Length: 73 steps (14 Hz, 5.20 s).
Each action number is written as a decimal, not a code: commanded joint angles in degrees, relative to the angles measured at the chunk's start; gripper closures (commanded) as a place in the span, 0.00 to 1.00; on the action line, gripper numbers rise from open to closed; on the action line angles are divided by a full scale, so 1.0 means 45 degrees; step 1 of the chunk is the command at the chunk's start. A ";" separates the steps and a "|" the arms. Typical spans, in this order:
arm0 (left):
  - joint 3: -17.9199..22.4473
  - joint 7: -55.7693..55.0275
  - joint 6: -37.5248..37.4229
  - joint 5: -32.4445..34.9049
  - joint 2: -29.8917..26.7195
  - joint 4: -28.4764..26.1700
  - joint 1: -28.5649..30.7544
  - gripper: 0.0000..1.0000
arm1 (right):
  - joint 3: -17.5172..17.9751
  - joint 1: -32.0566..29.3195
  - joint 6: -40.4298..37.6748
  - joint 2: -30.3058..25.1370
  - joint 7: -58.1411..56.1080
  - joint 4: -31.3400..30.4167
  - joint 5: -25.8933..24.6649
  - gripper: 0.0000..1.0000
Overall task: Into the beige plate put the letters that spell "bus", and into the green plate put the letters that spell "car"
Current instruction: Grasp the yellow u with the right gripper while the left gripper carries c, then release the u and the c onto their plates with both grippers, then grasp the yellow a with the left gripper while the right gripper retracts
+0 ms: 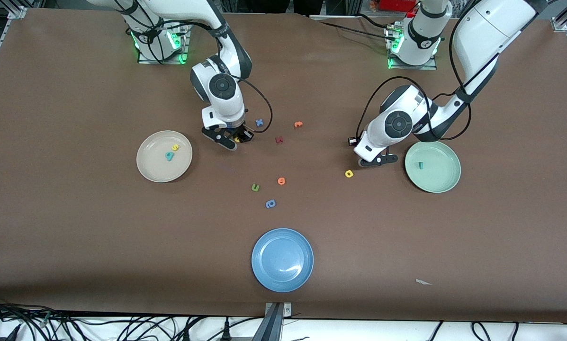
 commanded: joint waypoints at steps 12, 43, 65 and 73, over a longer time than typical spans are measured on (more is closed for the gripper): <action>0.0098 0.4542 -0.4323 0.0775 -0.0315 0.3307 0.3059 0.88 | -0.4596 -0.0102 -0.3493 -0.2267 -0.8816 -0.0855 0.0149 0.88; -0.0841 -0.6347 -0.0244 0.1324 0.1657 0.3308 0.0447 0.29 | 0.2019 -1.0410 -1.4612 -0.4859 -1.3842 0.7941 -0.1355 0.00; 0.1427 -0.7445 0.0343 0.1304 0.2263 0.4167 -0.2309 0.68 | 0.2646 -1.1587 -1.3180 -0.6525 -1.3706 0.6233 -0.1646 0.00; 0.1408 -0.7250 -0.0007 0.1343 0.2127 0.4206 -0.2134 0.92 | 0.2802 -1.1547 -1.3141 -0.6525 -1.3764 0.6252 -0.1785 0.00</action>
